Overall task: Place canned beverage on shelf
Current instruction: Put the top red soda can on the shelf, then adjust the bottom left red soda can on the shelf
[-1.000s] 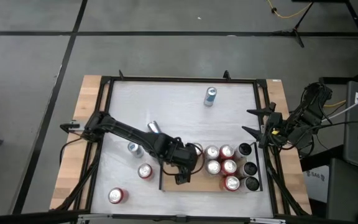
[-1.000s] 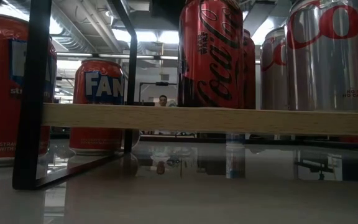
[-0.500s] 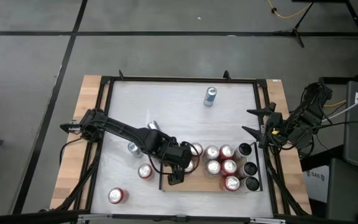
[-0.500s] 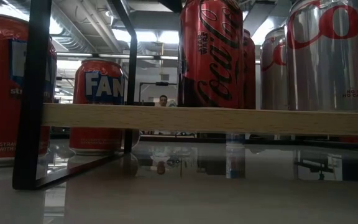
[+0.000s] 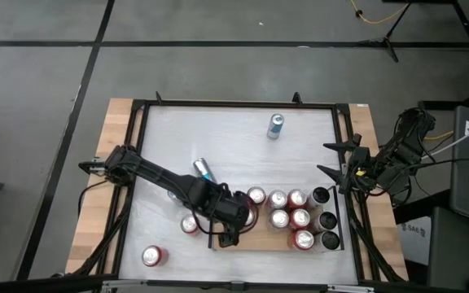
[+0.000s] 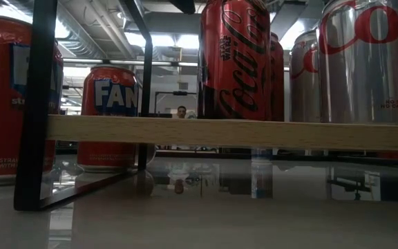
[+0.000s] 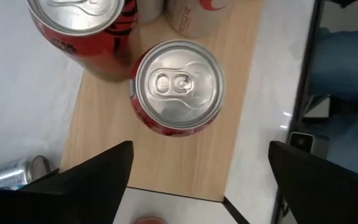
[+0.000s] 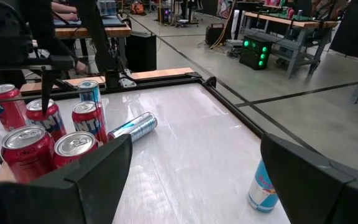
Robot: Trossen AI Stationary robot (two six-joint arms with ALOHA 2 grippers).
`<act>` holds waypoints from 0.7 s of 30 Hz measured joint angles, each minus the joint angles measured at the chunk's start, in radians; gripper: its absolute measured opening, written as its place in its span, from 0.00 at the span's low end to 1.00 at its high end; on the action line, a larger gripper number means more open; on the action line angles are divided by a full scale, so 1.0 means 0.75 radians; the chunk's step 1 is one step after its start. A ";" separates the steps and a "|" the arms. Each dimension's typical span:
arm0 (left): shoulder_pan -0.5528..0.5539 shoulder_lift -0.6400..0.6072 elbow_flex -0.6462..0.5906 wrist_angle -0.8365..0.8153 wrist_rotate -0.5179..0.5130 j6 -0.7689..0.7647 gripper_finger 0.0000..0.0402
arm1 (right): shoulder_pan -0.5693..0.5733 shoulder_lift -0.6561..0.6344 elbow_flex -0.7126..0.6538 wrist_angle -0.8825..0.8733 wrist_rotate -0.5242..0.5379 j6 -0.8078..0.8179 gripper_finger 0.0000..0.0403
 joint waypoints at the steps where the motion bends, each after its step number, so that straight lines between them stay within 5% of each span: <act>1: -0.003 0.003 -0.001 -0.005 -0.009 0.003 0.89 | 0.000 0.000 0.000 0.000 0.000 0.000 0.86; 21: -0.001 0.040 -0.119 0.027 -0.100 -0.003 0.46 | 0.000 0.000 0.000 0.000 0.000 0.000 0.86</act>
